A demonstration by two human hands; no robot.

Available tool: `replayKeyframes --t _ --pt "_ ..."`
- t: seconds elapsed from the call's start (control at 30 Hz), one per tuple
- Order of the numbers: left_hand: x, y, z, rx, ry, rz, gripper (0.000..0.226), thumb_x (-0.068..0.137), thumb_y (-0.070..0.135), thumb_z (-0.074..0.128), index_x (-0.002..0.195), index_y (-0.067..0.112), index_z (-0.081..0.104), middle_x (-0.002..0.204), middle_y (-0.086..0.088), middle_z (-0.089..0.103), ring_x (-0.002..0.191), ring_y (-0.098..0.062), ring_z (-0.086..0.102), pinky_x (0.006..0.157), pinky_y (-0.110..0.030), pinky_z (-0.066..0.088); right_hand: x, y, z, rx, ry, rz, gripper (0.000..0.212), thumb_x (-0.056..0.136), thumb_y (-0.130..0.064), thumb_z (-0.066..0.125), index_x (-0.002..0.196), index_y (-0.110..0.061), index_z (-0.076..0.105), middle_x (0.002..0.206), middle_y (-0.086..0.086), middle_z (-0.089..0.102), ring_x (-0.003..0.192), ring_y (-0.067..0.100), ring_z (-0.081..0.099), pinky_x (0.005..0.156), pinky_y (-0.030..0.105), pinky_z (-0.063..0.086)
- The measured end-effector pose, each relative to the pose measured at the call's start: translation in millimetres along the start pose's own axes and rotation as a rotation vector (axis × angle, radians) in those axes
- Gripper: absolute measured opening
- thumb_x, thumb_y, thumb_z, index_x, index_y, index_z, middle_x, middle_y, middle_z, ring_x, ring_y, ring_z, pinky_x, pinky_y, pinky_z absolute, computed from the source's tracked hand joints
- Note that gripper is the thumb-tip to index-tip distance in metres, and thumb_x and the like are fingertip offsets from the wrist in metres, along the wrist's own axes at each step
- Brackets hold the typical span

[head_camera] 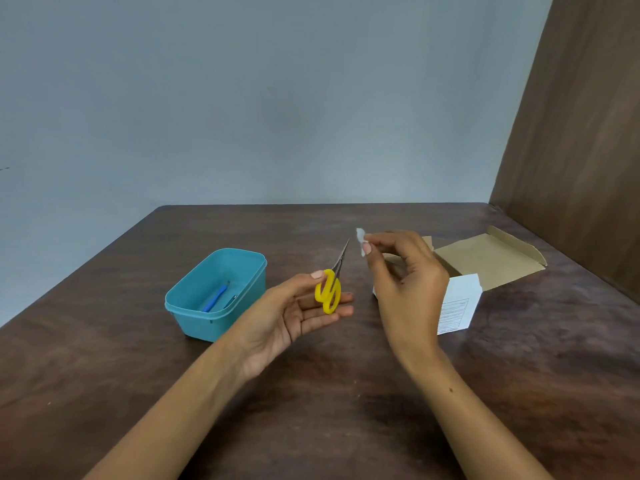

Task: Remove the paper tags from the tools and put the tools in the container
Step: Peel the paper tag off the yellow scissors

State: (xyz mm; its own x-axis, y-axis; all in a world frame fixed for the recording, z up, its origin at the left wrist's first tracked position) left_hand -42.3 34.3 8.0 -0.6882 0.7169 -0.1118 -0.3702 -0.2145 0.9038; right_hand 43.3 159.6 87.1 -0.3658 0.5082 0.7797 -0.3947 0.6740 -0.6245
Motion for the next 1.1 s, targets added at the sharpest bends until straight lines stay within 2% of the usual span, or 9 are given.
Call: replayKeyframes --t 0.13,0.27,0.43,0.63,0.7,0.87,0.93,1.03,1.1 --pt "1.7 0.1 0.9 -0.085 -0.032 -0.014 0.033 0.081 0.026 0.056 0.101 0.001 0.065 0.106 -0.030 0.067 0.086 -0.031 0.071 0.079 -0.032 0.058 -1.2 -0.3 10.1 -0.130 -0.075 -0.084 0.011 0.082 0.001 0.069 0.088 -0.007 0.072 0.089 0.003 0.068 0.080 0.007 0.061 0.071 0.010 0.049" --pt "2.6 1.2 4.2 -0.078 -0.063 -0.005 0.040 0.084 0.030 0.050 0.106 -0.002 0.064 0.103 -0.027 0.068 0.080 -0.026 0.071 0.072 -0.030 0.060 -6.4 0.6 25.2 -0.204 -0.198 -0.153 0.012 0.080 -0.001 0.069 0.088 -0.010 0.073 0.087 0.003 0.069 0.075 0.014 0.064 0.066 0.024 0.050" --pt "2.7 5.9 1.0 -0.025 -0.056 0.038 0.039 0.084 0.033 0.048 0.092 0.006 0.075 0.098 -0.019 0.071 0.078 -0.020 0.070 0.071 -0.026 0.059 -13.2 -3.2 41.7 -0.218 -0.324 -0.203 0.015 0.081 -0.007 0.062 0.089 -0.011 0.073 0.088 0.004 0.068 0.074 0.017 0.064 0.063 0.027 0.050" --pt "2.6 3.2 6.7 -0.009 -0.097 0.040 0.040 0.086 0.032 0.048 0.104 0.002 0.067 0.100 -0.022 0.070 0.080 -0.022 0.070 0.071 -0.027 0.058 -8.8 2.5 27.6 -0.229 -0.203 -0.142 0.013 0.082 -0.002 0.066 0.091 -0.010 0.073 0.088 0.004 0.067 0.075 0.012 0.061 0.063 0.013 0.043" --pt "2.6 4.6 6.2 -0.001 -0.094 0.056 0.041 0.085 0.032 0.048 0.104 0.001 0.067 0.096 -0.021 0.071 0.079 -0.023 0.070 0.071 -0.027 0.059 -11.1 2.5 31.7 -0.225 -0.231 -0.144 0.013 0.082 -0.003 0.067 0.090 -0.011 0.073 0.088 0.004 0.066 0.074 0.012 0.061 0.063 0.015 0.045" --pt "4.3 7.3 -0.8 0.014 -0.058 0.082 0.040 0.085 0.032 0.048 0.101 -0.001 0.066 0.089 -0.018 0.071 0.078 -0.022 0.070 0.069 -0.026 0.058 -17.4 -2.1 45.7 -0.214 -0.368 -0.190 0.013 0.084 -0.011 0.064 0.093 -0.013 0.073 0.087 0.003 0.065 0.074 0.013 0.061 0.060 0.031 0.054" --pt "4.4 5.4 0.6 0.032 -0.068 0.073 0.043 0.086 0.032 0.047 0.105 -0.002 0.065 0.091 -0.019 0.071 0.078 -0.022 0.069 0.070 -0.026 0.058 -13.3 -0.5 40.6 -0.209 -0.317 -0.186 0.013 0.082 -0.010 0.063 0.090 -0.012 0.073 0.085 0.003 0.066 0.072 0.014 0.061 0.060 0.029 0.052" --pt "4.0 0.7 5.4 0.048 -0.090 0.056 0.046 0.087 0.032 0.046 0.110 -0.004 0.062 0.099 -0.022 0.070 0.080 -0.023 0.069 0.072 -0.027 0.059 -7.6 5.8 29.1 -0.214 -0.215 -0.148 0.012 0.080 -0.005 0.065 0.087 -0.010 0.074 0.083 0.003 0.067 0.071 0.013 0.062 0.061 0.018 0.047" --pt "4.9 1.6 3.6 0.043 -0.081 0.066 0.044 0.087 0.032 0.047 0.108 -0.003 0.064 0.096 -0.021 0.071 0.079 -0.023 0.069 0.072 -0.026 0.059 -10.5 5.0 34.3 -0.216 -0.259 -0.153 0.012 0.081 -0.005 0.066 0.087 -0.011 0.074 0.084 0.004 0.067 0.071 0.014 0.062 0.062 0.017 0.047"
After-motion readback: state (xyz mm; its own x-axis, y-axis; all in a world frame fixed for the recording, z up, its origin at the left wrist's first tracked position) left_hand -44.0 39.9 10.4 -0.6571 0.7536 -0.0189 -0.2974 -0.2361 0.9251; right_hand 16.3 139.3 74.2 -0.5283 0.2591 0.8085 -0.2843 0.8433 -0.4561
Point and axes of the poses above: each hand's wrist, its own x-axis towards the middle knuckle, its own z-axis out of the palm, y = z × x, the point moved 10 cm from there along x, towards the middle knuckle
